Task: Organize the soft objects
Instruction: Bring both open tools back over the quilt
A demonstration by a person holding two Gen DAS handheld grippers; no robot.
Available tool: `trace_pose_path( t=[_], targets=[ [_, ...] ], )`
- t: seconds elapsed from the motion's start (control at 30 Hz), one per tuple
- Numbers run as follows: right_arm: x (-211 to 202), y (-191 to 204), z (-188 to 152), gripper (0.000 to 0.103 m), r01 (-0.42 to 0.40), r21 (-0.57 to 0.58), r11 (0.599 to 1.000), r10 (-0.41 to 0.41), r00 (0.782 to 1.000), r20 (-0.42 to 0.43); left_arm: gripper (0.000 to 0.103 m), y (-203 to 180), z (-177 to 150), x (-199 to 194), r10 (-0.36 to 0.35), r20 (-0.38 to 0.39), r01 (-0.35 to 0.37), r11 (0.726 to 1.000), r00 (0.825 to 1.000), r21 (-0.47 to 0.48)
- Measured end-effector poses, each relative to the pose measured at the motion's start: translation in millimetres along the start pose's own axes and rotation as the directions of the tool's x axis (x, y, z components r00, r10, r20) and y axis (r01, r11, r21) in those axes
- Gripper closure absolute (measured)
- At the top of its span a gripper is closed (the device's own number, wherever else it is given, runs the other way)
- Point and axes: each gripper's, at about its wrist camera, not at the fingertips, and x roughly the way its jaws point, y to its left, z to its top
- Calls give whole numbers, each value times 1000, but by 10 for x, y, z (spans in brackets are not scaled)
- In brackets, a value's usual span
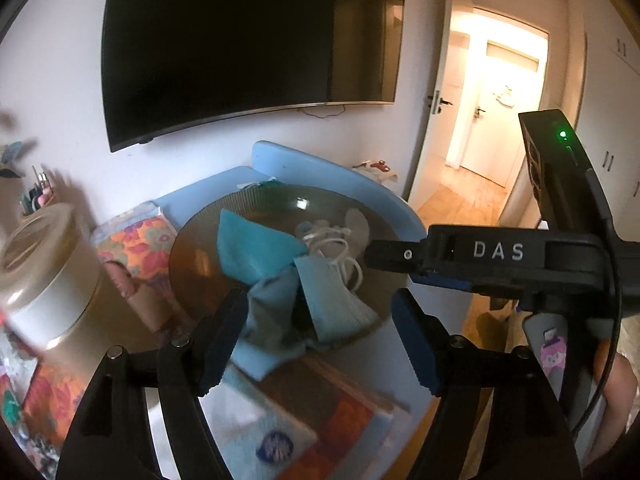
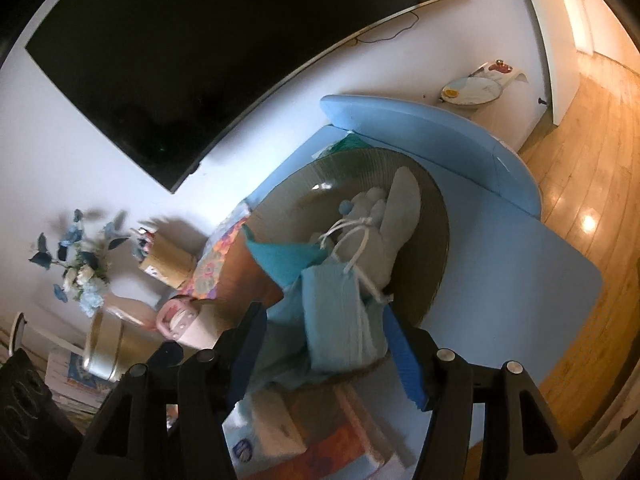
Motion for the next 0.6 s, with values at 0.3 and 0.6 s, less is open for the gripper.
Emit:
trace_pose_path(
  t=[0.3, 0.6],
  targets=[
    [-258, 239, -692, 41, -82, -95, 992, 75, 994, -76, 30, 229, -473, -928, 53, 56, -54, 998, 997, 16],
    [-142, 1308, -1473, 41, -139, -470, 872, 42, 977, -211, 27, 1148, -1065, -1641, 228, 53, -217, 962, 972, -165]
  ],
)
